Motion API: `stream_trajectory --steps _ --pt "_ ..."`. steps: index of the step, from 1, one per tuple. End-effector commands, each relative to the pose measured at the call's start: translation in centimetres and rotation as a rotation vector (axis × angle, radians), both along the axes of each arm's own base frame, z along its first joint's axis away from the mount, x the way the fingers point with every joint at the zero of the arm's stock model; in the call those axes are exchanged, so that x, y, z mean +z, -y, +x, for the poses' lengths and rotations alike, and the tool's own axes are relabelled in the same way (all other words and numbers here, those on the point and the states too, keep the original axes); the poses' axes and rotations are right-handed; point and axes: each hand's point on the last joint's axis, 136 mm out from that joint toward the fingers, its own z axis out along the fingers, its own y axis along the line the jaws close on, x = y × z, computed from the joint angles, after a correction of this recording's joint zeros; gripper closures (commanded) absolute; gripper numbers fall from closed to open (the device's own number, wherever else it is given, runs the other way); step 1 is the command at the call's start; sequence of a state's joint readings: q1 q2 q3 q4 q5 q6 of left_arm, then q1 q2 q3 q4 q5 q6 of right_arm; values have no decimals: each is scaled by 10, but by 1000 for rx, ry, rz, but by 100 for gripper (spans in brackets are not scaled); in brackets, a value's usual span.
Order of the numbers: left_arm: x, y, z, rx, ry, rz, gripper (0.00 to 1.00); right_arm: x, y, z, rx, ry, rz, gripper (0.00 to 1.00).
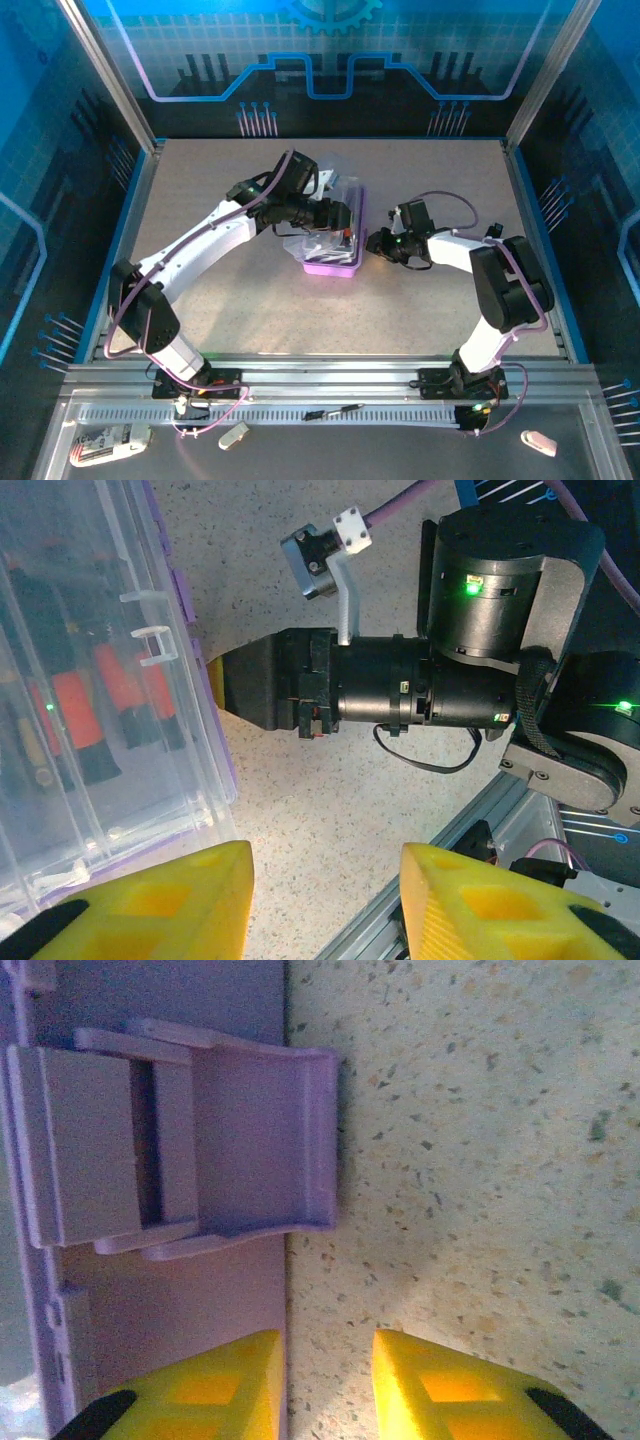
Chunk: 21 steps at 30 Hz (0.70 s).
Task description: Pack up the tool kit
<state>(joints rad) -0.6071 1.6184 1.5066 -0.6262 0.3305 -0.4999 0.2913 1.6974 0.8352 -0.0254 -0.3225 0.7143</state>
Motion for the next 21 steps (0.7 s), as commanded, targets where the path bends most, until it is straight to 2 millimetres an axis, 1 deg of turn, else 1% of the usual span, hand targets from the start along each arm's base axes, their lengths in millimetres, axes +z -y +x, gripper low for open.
stream_trajectory --steps 1,5,8,12,14,16,18,21 --pt "-2 -3 6 26 -7 31 53 6 4 -2 6 10 11 70" --pt "4 0 9 25 10 17 51 9 8 -2 0 21 5 70" --pt "9 2 11 22 23 4 47 11 10 -1 -3 26 2 70" --pt "14 1 15 29 59 8 44 12 12 -2 -6 27 -2 70" --pt "10 -5 20 52 77 47 42 12 13 -2 -6 26 -1 70" --pt "5 -15 25 86 97 102 36 14 13 -2 -5 32 -3 70" --pt "-3 -30 32 134 109 171 30 15 15 -3 -7 31 -7 70" --pt "-15 -55 44 212 94 270 28 19 18 -3 -9 41 -10 70"
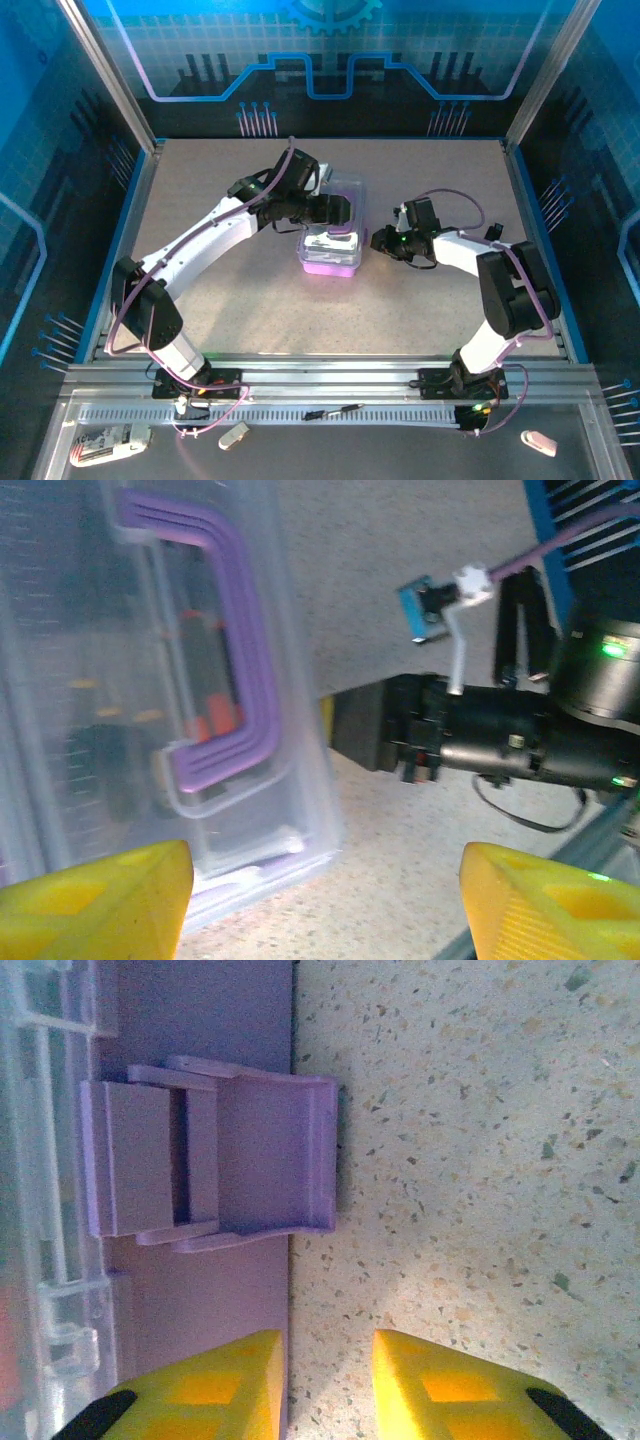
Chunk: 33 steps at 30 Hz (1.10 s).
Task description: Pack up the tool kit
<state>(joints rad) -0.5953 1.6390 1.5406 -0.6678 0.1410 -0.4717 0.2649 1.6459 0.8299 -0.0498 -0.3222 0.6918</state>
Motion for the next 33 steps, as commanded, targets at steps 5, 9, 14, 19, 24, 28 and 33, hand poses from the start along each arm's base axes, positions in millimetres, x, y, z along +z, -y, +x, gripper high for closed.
stream_trajectory --steps 5,9,14,19,24,28,33 --pt "-29 -63 37 191 -4 339 25 9 15 -3 -12 17 -15 69" --pt "-50 -60 46 172 -60 386 9 13 21 -1 -20 25 -24 62" --pt "-72 -41 54 123 -105 352 1 17 29 -4 -26 33 -26 59" --pt "-96 -42 59 128 -150 395 1 19 35 -9 -32 39 -28 58" --pt "-111 -34 56 107 -190 349 1 20 39 -12 -37 39 -30 56" --pt "-116 -33 55 103 -214 324 1 20 38 -12 -35 39 -24 56" --pt "-125 -43 55 129 -235 326 7 22 37 -10 -37 42 -18 56"
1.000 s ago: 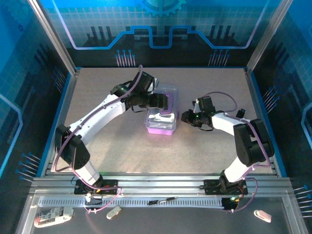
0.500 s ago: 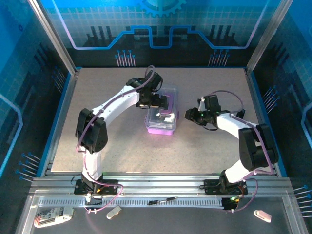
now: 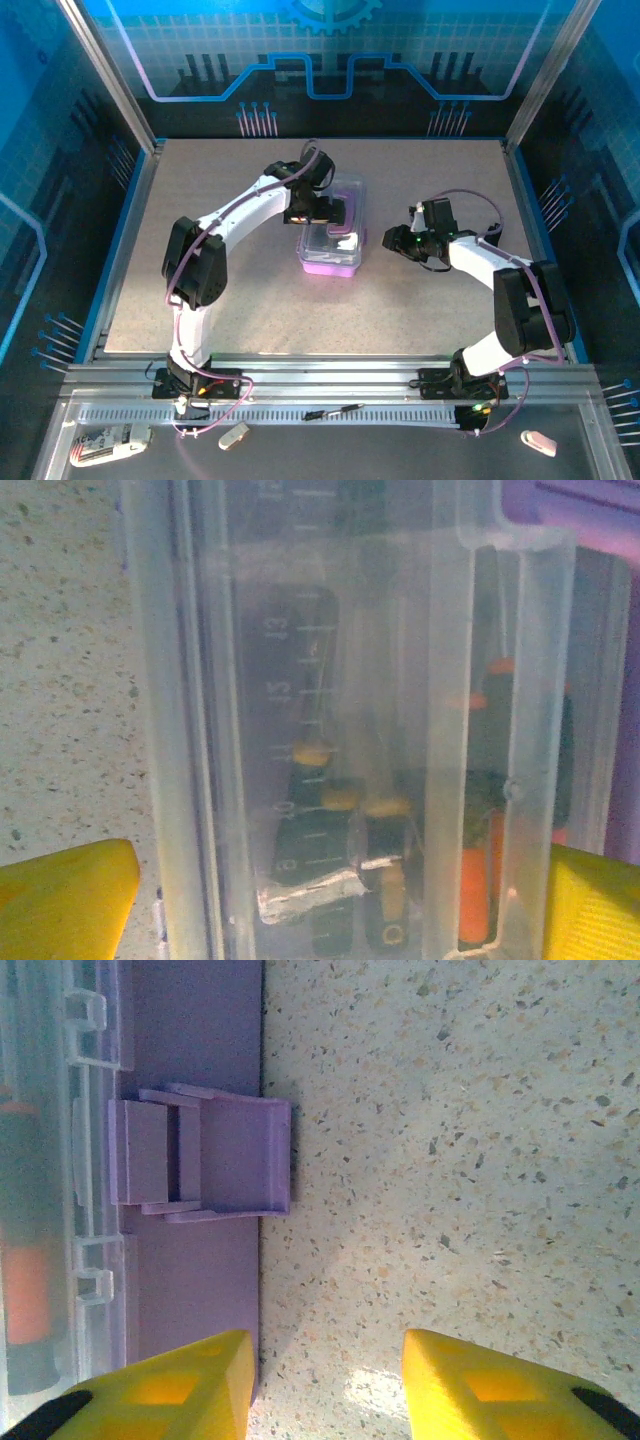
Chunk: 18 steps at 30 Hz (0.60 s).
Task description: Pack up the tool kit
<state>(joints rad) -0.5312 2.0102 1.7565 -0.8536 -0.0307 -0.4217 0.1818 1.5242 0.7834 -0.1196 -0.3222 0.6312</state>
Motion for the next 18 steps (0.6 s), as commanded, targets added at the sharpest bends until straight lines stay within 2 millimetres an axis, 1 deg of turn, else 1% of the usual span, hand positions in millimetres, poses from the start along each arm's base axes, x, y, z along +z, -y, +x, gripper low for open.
stream_trajectory --steps 1,3,6,8,11,15,18 --pt "-17 -13 -3 37 -44 5 10 5 2 -2 3 7 10 56" --pt "-25 -22 -5 55 -41 20 16 5 1 -1 4 9 16 56" --pt "-36 -35 -15 76 -40 49 20 4 2 -1 3 4 14 56" --pt "-40 -43 -22 88 -41 59 21 2 1 -1 5 -2 18 56" --pt "-52 -60 -37 120 -51 83 22 2 -2 1 11 -6 36 56" --pt "-69 -74 -53 171 -49 34 25 3 -15 5 36 -9 102 54" --pt "-77 -79 -60 185 -47 -19 26 8 -24 10 51 14 141 53"
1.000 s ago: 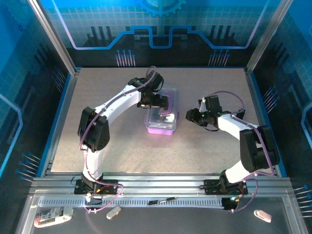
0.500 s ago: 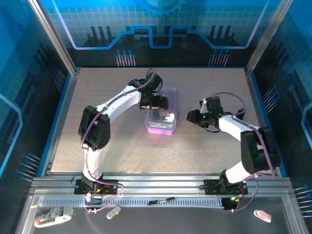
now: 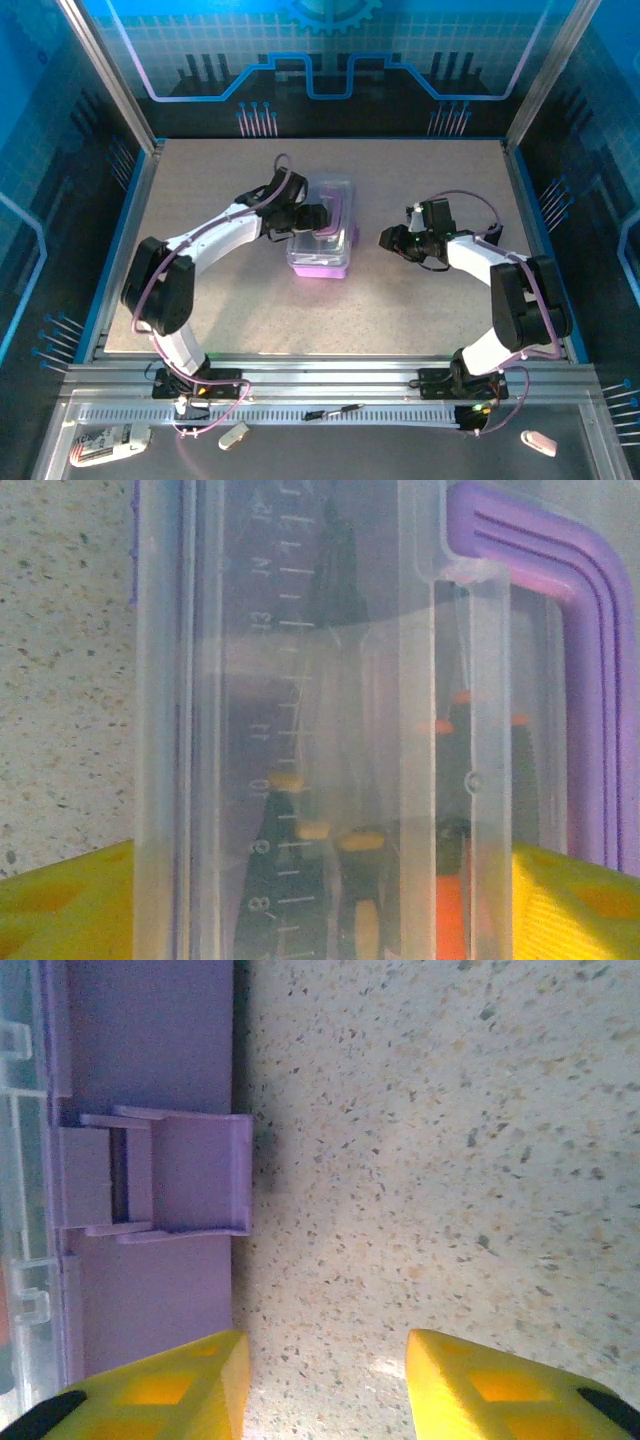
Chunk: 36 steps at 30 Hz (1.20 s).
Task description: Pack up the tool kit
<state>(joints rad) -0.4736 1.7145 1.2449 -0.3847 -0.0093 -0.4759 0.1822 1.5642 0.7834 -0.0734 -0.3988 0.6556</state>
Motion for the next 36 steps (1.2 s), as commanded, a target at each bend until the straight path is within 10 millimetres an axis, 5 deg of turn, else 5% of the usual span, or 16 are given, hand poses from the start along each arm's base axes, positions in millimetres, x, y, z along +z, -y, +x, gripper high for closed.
stream_trajectory --steps 1,10,19,36 --pt "-77 -47 -49 86 -258 101 26 13 -15 10 28 38 80 52" --pt "-88 -56 -49 104 -267 19 28 39 -58 28 122 144 314 44" --pt "-86 -58 -51 102 -264 -1 29 38 -81 40 171 147 427 40" --pt "-75 -54 -49 93 -236 -33 29 19 -89 53 125 101 493 41"
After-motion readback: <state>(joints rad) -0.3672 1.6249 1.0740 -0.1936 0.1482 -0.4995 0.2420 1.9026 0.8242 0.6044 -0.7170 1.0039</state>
